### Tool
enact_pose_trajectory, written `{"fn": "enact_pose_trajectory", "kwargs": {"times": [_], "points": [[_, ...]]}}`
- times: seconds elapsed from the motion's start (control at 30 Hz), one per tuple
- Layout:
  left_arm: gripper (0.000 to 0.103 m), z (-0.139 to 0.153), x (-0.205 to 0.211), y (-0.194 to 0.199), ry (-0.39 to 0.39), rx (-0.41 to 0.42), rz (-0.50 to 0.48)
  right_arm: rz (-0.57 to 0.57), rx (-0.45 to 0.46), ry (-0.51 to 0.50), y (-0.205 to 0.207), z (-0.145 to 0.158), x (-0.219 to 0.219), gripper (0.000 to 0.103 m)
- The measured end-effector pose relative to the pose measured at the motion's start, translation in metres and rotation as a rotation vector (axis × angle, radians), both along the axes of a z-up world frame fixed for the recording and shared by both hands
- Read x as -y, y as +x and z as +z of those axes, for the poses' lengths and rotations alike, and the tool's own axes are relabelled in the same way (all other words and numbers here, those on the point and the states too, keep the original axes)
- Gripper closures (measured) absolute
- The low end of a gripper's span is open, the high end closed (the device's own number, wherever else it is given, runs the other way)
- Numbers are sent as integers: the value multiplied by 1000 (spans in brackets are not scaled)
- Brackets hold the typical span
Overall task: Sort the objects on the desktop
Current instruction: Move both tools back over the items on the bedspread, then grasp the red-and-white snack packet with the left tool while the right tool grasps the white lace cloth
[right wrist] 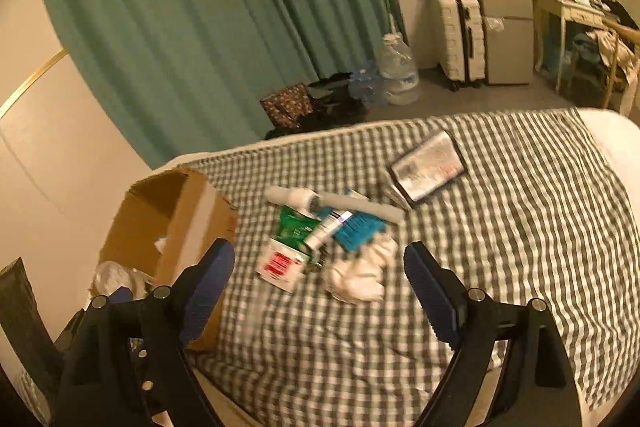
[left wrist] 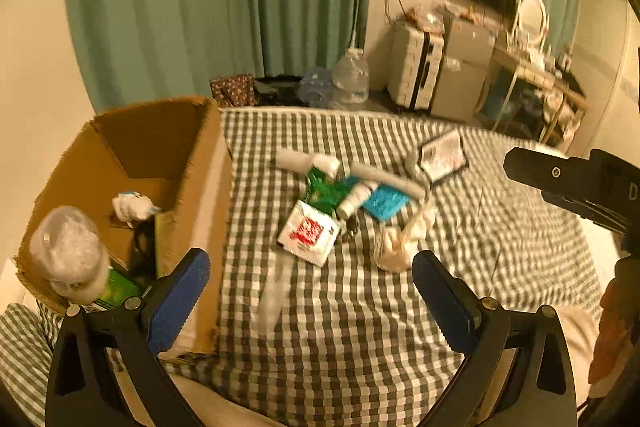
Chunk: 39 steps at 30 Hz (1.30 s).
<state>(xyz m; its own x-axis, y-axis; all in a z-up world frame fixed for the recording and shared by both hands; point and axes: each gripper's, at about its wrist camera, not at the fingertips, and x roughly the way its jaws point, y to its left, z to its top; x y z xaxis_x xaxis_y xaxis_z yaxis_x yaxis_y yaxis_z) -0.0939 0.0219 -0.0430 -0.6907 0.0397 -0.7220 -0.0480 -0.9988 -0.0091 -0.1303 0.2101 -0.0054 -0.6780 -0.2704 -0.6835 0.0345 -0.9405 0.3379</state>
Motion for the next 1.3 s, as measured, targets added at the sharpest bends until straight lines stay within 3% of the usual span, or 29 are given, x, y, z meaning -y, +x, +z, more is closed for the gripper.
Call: {"fn": "enact_pose_trajectory", "kwargs": {"times": [0.27, 0.47, 0.7, 0.9, 1.0, 1.07, 1.23, 1.27, 1.3], "points": [[0, -46, -21, -26, -49, 68, -21, -10, 97, 22, -20, -57, -14, 16], [0, -79, -22, -61, -40, 121, -21, 20, 147, 72, -42, -93, -12, 16], [0, -116, -23, -100, -115, 165, -29, 79, 200, 92, -75, -125, 5, 16], [0, -134, -6, -121, -75, 199, 19, 98, 237, 89, -97, -145, 9, 17], [0, -144, -1, -130, -53, 230, 31, 119, 253, 103, -105, -153, 14, 23], [0, -147, -3, -131, -65, 230, 21, 139, 276, 102, -108, -160, 17, 39], [0, -155, -5, -132, -87, 237, 1, 161, 286, 122, -106, -164, 18, 57], [3, -156, -4, -132, -80, 245, -3, 162, 287, 119, -106, -164, 17, 64], [16, -158, -5, -132, -77, 254, -8, 159, 287, 117, -105, -164, 16, 67]]}}
